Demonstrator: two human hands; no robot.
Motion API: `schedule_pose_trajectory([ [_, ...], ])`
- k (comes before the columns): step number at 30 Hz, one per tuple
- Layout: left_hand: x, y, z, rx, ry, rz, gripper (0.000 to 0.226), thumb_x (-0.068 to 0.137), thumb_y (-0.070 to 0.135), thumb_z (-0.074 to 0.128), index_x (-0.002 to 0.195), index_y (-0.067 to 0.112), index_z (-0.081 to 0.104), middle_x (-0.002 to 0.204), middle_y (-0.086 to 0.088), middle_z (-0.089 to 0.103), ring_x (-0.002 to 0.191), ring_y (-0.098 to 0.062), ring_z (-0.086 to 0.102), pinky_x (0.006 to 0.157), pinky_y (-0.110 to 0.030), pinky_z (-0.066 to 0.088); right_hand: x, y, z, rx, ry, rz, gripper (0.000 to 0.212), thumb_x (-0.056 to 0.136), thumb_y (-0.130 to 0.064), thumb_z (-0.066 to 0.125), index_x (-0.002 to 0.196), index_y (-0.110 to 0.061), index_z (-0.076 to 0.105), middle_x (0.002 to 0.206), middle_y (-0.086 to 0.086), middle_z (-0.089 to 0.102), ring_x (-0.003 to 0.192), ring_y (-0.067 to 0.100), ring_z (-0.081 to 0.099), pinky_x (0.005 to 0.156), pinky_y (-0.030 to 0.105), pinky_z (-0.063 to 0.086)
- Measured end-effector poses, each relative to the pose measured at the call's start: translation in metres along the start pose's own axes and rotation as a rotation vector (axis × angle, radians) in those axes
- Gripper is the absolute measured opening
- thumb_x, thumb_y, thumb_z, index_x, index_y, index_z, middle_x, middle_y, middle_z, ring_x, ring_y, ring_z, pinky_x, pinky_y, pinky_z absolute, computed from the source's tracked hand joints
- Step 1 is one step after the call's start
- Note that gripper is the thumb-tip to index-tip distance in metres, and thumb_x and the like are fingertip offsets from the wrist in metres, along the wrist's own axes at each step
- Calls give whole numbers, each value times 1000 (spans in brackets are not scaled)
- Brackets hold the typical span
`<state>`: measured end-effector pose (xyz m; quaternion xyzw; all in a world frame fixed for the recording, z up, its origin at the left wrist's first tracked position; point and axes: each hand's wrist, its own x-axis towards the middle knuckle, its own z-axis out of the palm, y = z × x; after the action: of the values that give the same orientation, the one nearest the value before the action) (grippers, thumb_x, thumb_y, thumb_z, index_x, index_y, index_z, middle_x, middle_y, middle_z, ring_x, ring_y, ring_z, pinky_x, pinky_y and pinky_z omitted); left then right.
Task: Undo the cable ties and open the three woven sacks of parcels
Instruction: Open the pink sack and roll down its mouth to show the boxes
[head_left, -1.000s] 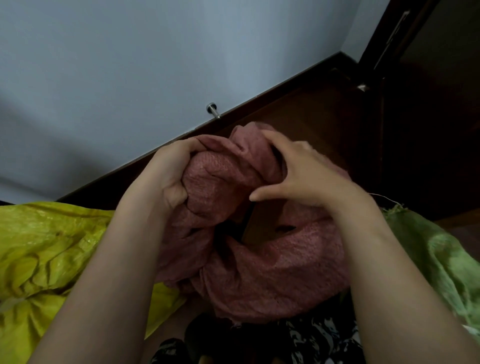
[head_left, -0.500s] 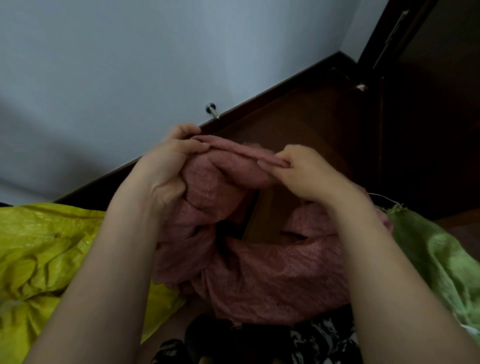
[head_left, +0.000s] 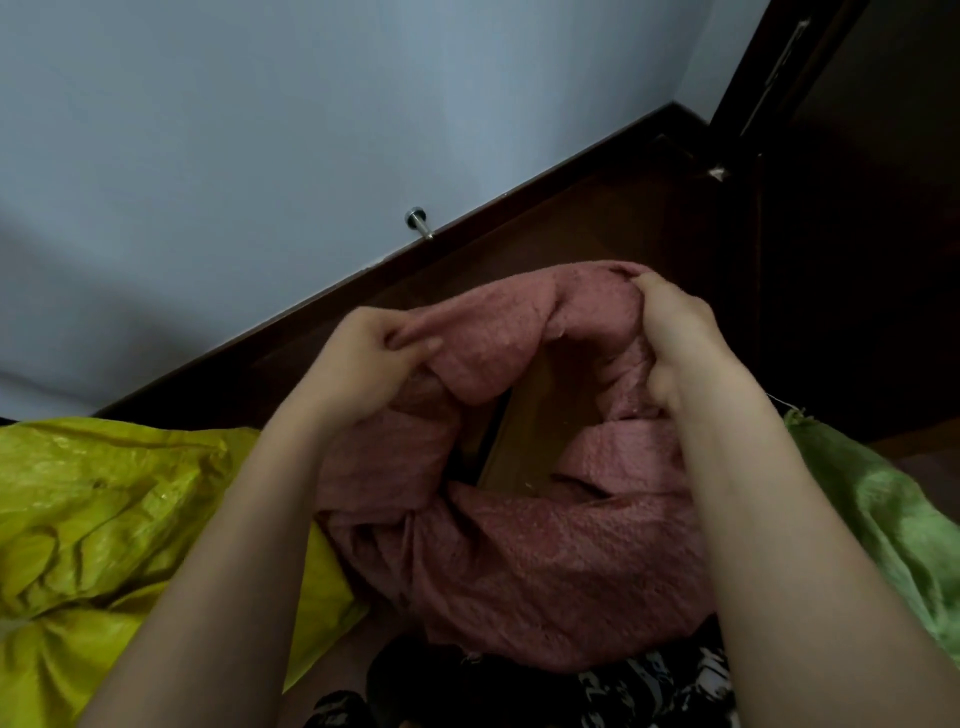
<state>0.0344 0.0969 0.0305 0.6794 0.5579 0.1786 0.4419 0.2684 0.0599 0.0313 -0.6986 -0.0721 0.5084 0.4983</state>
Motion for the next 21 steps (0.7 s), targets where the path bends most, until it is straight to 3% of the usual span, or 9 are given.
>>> schedule_pose_trajectory([
  [2, 5, 1, -4, -336, 59, -104, 27, 94, 13, 57, 73, 21, 72, 68, -1, 69, 64, -14, 64, 65, -28, 53, 7, 1, -5, 75, -36, 115, 29, 86, -22, 52, 105, -11, 71, 96, 20, 70, 85, 36, 70, 77, 59, 54],
  [5, 14, 2, -7, -777, 86, -249, 29, 96, 5, 48, 82, 12, 72, 71, -8, 71, 62, -17, 67, 62, -28, 58, 12, 3, -10, 102, -44, 185, 19, 79, -17, 53, 87, -6, 66, 80, 16, 65, 76, 30, 66, 82, 57, 53],
  [8, 19, 3, -3, -971, 63, -386, 28, 94, 2, 46, 85, 6, 72, 73, -13, 68, 63, -20, 67, 64, -31, 60, 19, 7, -10, 25, -5, -34, 38, 73, -16, 63, 111, -15, 60, 102, 17, 65, 85, 30, 69, 74, 48, 59],
  [10, 21, 2, 0, -1028, 47, -447, 23, 94, 2, 44, 97, 3, 67, 77, -15, 65, 66, -23, 65, 67, -34, 59, 15, 6, -8, -204, 86, -341, 40, 73, -27, 67, 110, -34, 55, 113, 6, 58, 101, 23, 63, 88, 45, 56],
  [13, 24, 1, -1, -1031, 51, -452, 24, 94, 2, 43, 105, 4, 64, 79, -15, 62, 68, -23, 61, 70, -34, 57, -9, 0, -4, -554, -40, -806, 48, 75, -47, 71, 119, -45, 51, 128, -11, 41, 124, 15, 37, 110, 36, 33],
  [15, 25, 1, -3, -1004, 32, -444, 28, 93, 4, 44, 114, 4, 62, 82, -15, 62, 72, -24, 60, 75, -37, 55, -22, 2, 5, -838, -225, -961, 74, 65, -63, 72, 131, -51, 42, 140, -19, 31, 135, 14, 22, 116, 43, 17],
  [17, 24, 2, -4, -928, -22, -420, 29, 94, 5, 46, 118, 3, 61, 86, -17, 63, 74, -25, 61, 78, -39, 54, -24, 13, 18, -1192, -309, -985, 90, 62, -63, 74, 139, -54, 30, 151, -21, 21, 143, 15, 13, 116, 57, 5],
  [19, 22, 6, -3, -858, -57, -399, 24, 94, 5, 48, 110, 3, 65, 85, -18, 65, 71, -25, 65, 74, -39, 57, -18, 24, 23, -1272, -301, -991, 71, 77, -43, 71, 138, -50, 36, 149, -17, 33, 140, 15, 26, 116, 57, 12],
  [21, 16, 12, -3, -839, -78, -404, 19, 94, 9, 51, 103, 6, 67, 79, -15, 69, 65, -22, 68, 67, -34, 59, -11, 24, 23, -1137, -272, -980, 40, 88, -24, 59, 123, -44, 57, 129, -13, 59, 125, 16, 50, 109, 46, 31],
])
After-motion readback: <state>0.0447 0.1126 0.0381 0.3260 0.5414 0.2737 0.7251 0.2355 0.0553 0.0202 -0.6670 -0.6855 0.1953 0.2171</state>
